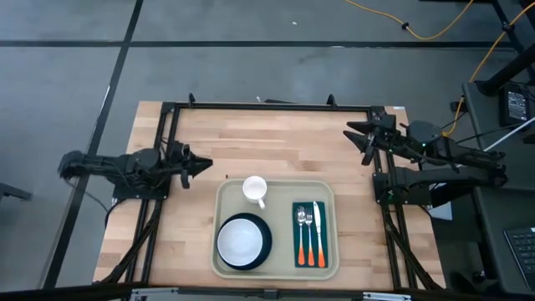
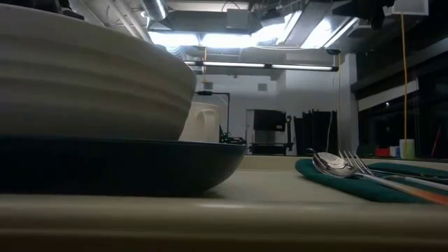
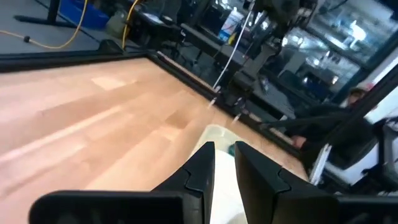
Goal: Set up tray
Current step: Return to Home Position
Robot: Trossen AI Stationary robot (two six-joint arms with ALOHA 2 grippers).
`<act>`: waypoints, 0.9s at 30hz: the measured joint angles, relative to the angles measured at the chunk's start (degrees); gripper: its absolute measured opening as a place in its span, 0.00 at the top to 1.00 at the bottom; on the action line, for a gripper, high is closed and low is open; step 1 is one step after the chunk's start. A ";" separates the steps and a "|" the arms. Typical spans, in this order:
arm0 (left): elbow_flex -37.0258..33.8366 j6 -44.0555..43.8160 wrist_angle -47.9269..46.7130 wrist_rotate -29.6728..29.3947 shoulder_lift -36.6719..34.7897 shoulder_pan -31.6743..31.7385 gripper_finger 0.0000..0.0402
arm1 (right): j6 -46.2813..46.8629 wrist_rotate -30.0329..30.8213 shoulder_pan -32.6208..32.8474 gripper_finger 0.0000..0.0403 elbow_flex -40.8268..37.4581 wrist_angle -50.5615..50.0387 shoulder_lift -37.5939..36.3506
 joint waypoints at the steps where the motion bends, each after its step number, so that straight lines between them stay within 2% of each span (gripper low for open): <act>1: -0.11 1.07 -0.45 3.07 -0.20 2.91 0.85 | -0.04 0.00 0.00 0.56 0.09 0.00 -0.01; 6: -0.11 3.36 -1.00 17.59 -0.53 16.70 0.85 | -0.09 0.02 0.00 0.56 0.16 0.36 0.01; 9: -0.11 5.62 -3.87 20.77 -0.52 20.72 0.85 | -0.21 0.00 0.01 0.56 0.16 0.34 0.01; 12: -0.11 8.59 -6.12 17.19 -0.50 22.28 0.85 | -0.42 0.00 0.00 0.56 0.16 0.33 0.01; 16: -0.11 9.51 -10.08 8.74 -0.50 22.35 0.85 | -1.29 -0.29 0.02 0.56 0.16 0.31 0.04; 19: -0.11 8.67 -13.20 3.00 -0.52 22.35 0.85 | -3.21 -3.18 0.02 0.56 -0.17 1.04 0.00; 23: -0.11 8.59 -17.30 0.67 -0.50 22.35 0.85 | -4.76 -7.31 0.04 0.56 -5.13 7.28 -2.77; 27: -0.11 8.54 -19.44 0.67 -0.48 22.35 0.85 | -3.82 -10.11 0.07 0.56 -13.63 15.47 -9.59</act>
